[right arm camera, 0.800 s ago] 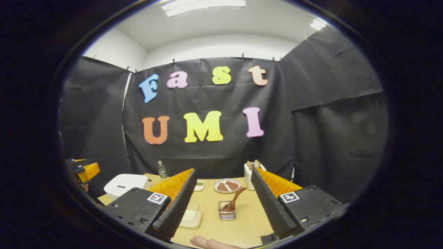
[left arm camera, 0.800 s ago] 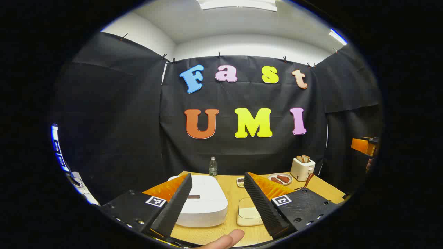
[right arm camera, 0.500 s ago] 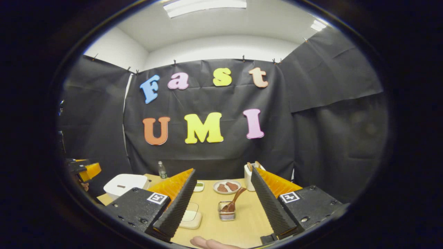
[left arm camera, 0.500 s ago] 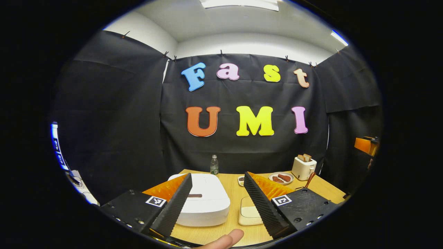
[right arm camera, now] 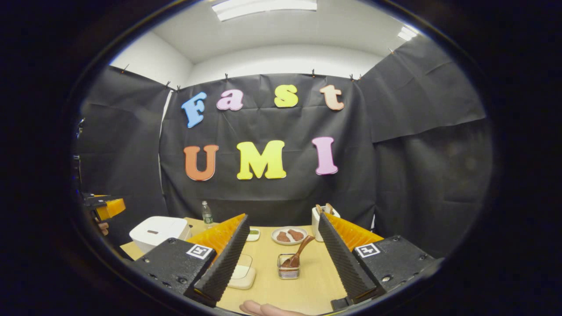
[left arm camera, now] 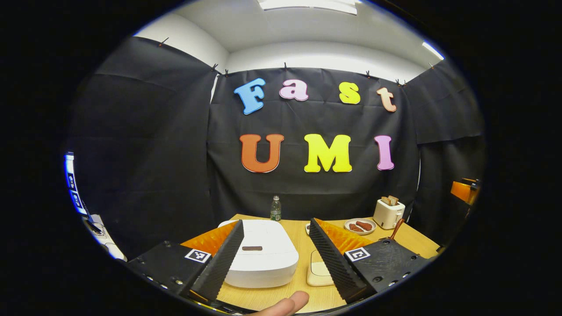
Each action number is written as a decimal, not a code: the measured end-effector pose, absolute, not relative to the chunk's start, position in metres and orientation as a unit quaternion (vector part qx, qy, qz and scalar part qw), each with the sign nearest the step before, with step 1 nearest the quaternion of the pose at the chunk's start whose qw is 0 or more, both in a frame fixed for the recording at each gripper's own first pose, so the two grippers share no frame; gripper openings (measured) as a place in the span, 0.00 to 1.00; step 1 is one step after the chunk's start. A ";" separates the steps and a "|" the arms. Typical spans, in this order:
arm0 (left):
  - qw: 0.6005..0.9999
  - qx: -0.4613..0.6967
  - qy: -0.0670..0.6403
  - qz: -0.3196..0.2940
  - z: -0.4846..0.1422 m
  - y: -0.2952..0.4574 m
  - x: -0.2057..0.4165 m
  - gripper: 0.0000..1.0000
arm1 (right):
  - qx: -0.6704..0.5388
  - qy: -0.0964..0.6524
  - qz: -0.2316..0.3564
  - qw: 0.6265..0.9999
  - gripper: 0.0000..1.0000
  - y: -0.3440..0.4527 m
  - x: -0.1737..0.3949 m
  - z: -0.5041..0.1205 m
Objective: Close the left gripper, press the button to open the rice cooker; take a wooden spoon from the chopstick holder with the right hand, scoop a spoonful of rice and pour it into the rice cooker, then put the wooden spoon back into the chopstick holder.
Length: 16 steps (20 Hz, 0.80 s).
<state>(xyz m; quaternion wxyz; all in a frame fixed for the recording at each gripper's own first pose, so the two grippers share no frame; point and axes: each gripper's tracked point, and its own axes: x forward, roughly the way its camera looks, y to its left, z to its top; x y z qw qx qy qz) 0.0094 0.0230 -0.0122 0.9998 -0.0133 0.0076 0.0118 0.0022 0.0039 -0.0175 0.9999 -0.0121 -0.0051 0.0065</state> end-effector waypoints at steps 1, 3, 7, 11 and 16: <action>1.000 -0.017 0.007 0.011 -0.012 0.024 0.012 0.95 | -0.013 -0.005 0.007 1.000 1.00 0.003 0.002 -0.020; 1.000 -0.020 0.011 0.012 -0.016 0.028 0.019 0.95 | -0.015 -0.005 0.008 1.000 1.00 0.002 0.002 -0.023; 0.999 -0.019 0.024 0.017 -0.028 0.037 0.035 0.94 | -0.019 -0.007 0.004 1.000 1.00 -0.004 0.007 -0.029; 0.999 -0.027 0.029 0.017 -0.040 0.044 0.050 0.86 | -0.017 0.009 0.006 1.000 1.00 -0.006 0.017 -0.045; 0.998 -0.015 0.051 0.014 -0.058 0.049 0.075 0.50 | -0.017 0.023 0.006 1.000 0.99 -0.006 0.028 -0.064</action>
